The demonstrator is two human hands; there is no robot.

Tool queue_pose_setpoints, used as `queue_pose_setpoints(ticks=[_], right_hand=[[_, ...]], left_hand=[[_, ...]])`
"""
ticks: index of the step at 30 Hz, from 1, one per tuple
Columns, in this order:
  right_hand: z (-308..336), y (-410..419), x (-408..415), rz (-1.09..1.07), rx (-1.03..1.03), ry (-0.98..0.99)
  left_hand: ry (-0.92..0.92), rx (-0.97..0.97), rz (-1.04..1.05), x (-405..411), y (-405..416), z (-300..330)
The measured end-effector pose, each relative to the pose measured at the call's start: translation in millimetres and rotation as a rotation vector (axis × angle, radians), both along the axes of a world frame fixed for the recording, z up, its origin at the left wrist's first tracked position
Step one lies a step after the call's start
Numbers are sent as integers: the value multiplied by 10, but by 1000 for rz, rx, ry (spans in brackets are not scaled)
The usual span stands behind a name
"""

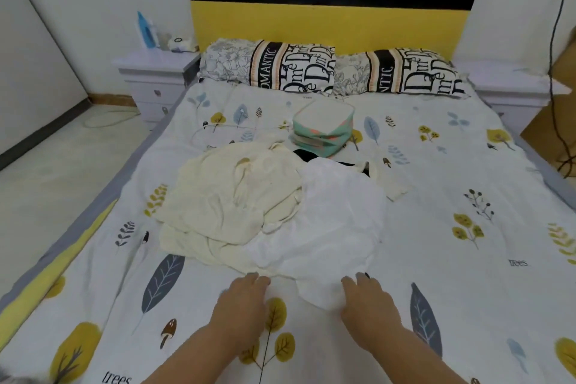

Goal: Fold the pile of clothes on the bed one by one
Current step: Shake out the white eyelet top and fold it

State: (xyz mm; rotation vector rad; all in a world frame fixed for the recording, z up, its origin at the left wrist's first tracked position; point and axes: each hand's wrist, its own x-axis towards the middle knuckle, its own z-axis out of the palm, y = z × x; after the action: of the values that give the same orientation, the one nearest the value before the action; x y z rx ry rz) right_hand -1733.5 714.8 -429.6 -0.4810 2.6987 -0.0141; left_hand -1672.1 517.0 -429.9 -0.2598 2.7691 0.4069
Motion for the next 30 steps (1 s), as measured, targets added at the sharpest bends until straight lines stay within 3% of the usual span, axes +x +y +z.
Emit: queue_pose_setpoints(ticks=[8,11,14,17,26,28,30], right_hand=[[-942,-71,-364,-11,-8,2],[-1110,-64,-400,-29,-35,-100],[-1159,-22,-306,18,-118,-29],[-1060,84,-48,15,-124,-85],[-184,400,539,-124,-213,-337],[132,457,574,-146,-248,-296],[488,529,589,-165,-267,-268]], left_hand=[[150,-197,-14,-738,252,-990],[54,-271,-109,-834,191,-1222],[82,-226,-176,-844,177,-1264],[192,-122,-266,-657,308,-1173],[-207,378,-196,193,224,-338],[-185,311,-173,211,150,25],[-125,110,-188,234,112,436]])
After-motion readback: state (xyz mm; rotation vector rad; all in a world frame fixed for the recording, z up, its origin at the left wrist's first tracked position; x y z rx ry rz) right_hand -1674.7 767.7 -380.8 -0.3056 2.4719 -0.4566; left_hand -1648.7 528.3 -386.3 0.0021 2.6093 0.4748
